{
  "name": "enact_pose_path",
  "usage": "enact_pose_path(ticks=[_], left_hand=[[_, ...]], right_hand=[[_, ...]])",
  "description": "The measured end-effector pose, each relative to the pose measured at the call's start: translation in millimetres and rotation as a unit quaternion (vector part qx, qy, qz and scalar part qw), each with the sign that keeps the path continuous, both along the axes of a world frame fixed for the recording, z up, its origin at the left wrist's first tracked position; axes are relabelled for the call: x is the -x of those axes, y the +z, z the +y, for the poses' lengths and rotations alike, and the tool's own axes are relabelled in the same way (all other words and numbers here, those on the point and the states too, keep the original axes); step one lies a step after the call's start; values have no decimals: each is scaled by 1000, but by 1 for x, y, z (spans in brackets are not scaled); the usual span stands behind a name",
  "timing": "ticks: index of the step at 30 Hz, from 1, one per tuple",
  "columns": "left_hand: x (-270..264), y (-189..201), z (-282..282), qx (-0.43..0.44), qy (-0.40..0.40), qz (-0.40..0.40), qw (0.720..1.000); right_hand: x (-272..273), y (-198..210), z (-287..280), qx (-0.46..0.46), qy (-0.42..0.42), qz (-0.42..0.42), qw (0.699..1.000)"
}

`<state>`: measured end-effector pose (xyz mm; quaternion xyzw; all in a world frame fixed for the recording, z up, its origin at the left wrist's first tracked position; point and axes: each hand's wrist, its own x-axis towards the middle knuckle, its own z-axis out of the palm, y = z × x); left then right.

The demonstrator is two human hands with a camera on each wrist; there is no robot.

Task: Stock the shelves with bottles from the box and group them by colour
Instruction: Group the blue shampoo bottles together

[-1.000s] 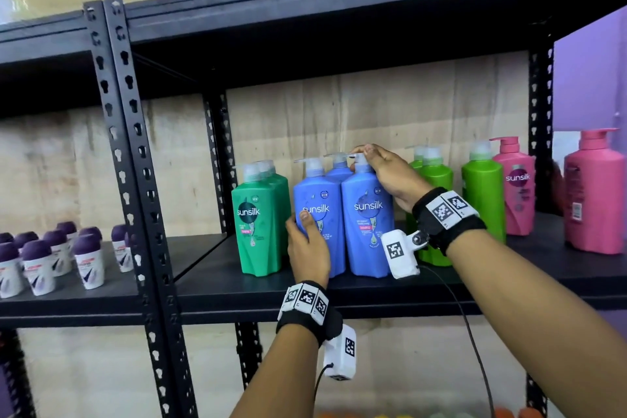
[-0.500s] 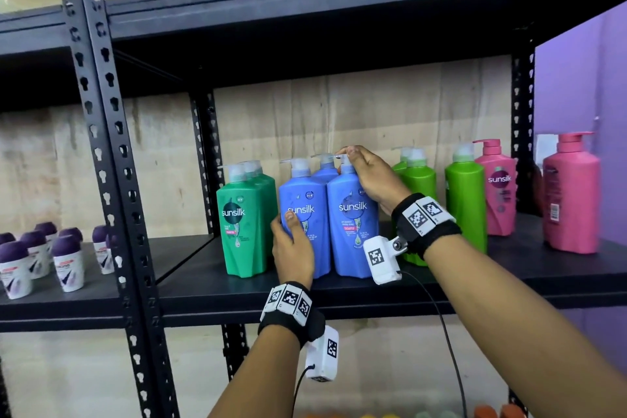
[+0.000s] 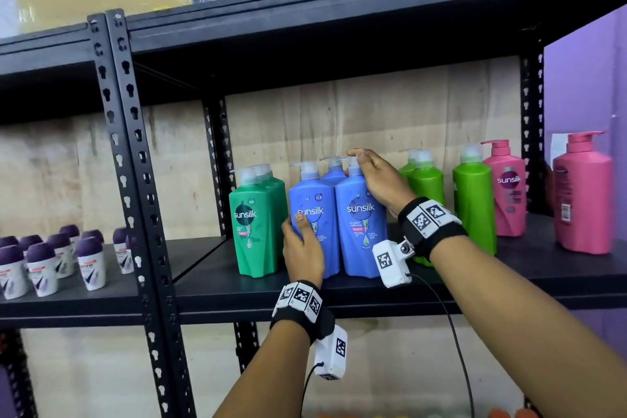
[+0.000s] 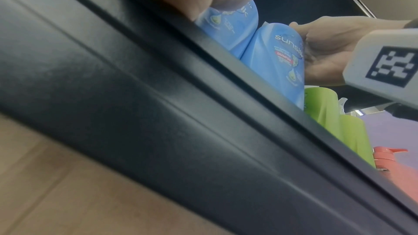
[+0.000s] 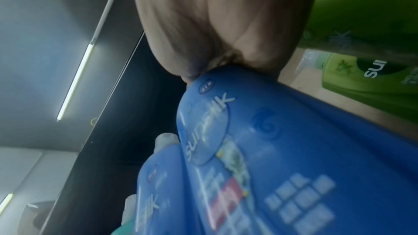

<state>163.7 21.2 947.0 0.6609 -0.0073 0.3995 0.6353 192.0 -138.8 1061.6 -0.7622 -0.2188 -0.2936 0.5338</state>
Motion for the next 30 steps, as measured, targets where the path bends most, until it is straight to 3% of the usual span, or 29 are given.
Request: enact_pose_path(ticks=[5, 13, 23, 27, 30], left_hand=[[2, -1, 0, 0, 9, 0, 1000], [6, 13, 6, -18, -7, 14, 1000], [-22, 122, 38, -114, -62, -29, 991], [-37, 116, 35, -96, -130, -4, 987], [-40, 104, 31, -57, -103, -6, 993]], right_hand=[[12, -19, 1, 10, -42, 10, 999], [30, -68, 0, -71, 44, 12, 996], [29, -75, 4, -92, 56, 13, 994], [28, -75, 4, -103, 55, 13, 993], [27, -75, 5, -101, 51, 3, 994]])
